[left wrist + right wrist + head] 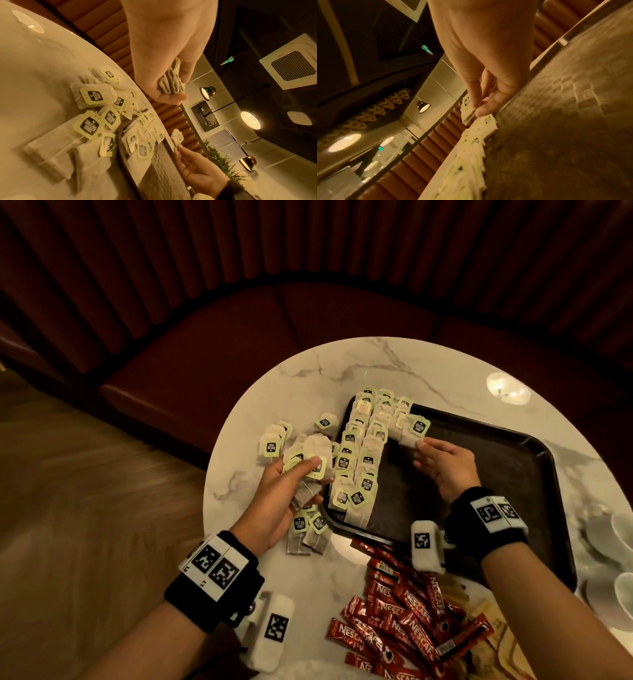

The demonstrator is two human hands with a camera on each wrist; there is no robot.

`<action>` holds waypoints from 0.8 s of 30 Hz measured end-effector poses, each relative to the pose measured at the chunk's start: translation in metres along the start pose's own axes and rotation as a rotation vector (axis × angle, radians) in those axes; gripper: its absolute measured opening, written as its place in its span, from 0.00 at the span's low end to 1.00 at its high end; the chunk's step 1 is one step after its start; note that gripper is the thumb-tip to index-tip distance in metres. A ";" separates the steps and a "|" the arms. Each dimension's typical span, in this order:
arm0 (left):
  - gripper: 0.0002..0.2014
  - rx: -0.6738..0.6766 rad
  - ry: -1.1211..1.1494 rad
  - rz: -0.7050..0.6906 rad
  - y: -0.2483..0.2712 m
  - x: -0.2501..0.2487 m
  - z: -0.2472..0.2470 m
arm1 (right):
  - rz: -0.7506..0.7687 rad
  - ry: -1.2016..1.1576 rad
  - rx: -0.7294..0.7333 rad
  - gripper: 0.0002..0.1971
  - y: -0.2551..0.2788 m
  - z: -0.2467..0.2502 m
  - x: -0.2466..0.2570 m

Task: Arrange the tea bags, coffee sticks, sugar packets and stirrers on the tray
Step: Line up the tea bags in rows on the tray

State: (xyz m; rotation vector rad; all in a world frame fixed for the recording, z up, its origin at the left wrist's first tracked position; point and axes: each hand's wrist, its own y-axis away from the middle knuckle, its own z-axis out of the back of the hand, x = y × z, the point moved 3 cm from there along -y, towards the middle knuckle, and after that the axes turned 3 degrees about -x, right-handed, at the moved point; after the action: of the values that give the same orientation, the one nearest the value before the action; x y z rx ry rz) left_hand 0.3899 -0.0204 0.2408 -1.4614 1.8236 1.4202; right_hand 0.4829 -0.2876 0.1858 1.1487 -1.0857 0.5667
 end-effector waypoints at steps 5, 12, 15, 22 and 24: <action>0.06 -0.014 -0.046 -0.013 -0.002 0.002 0.003 | 0.013 0.237 -0.077 0.13 -0.040 -0.007 -0.015; 0.09 -0.047 -0.070 0.004 -0.009 0.004 0.012 | 0.024 0.357 -0.066 0.02 -0.054 -0.019 -0.012; 0.09 -0.044 -0.071 0.005 -0.010 0.005 0.012 | 0.014 0.300 -0.069 0.03 -0.060 -0.021 -0.009; 0.08 -0.032 -0.060 -0.001 -0.010 0.005 0.009 | 0.057 0.392 -0.064 0.12 -0.054 -0.022 -0.002; 0.07 -0.038 -0.011 0.013 -0.011 0.005 0.008 | 0.124 0.444 -0.068 0.12 -0.036 -0.021 0.006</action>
State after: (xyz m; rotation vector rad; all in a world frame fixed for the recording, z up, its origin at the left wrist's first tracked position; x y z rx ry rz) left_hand 0.3962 -0.0145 0.2286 -1.4601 1.8118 1.4741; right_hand 0.5231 -0.2823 0.1748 0.8463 -0.7871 0.8306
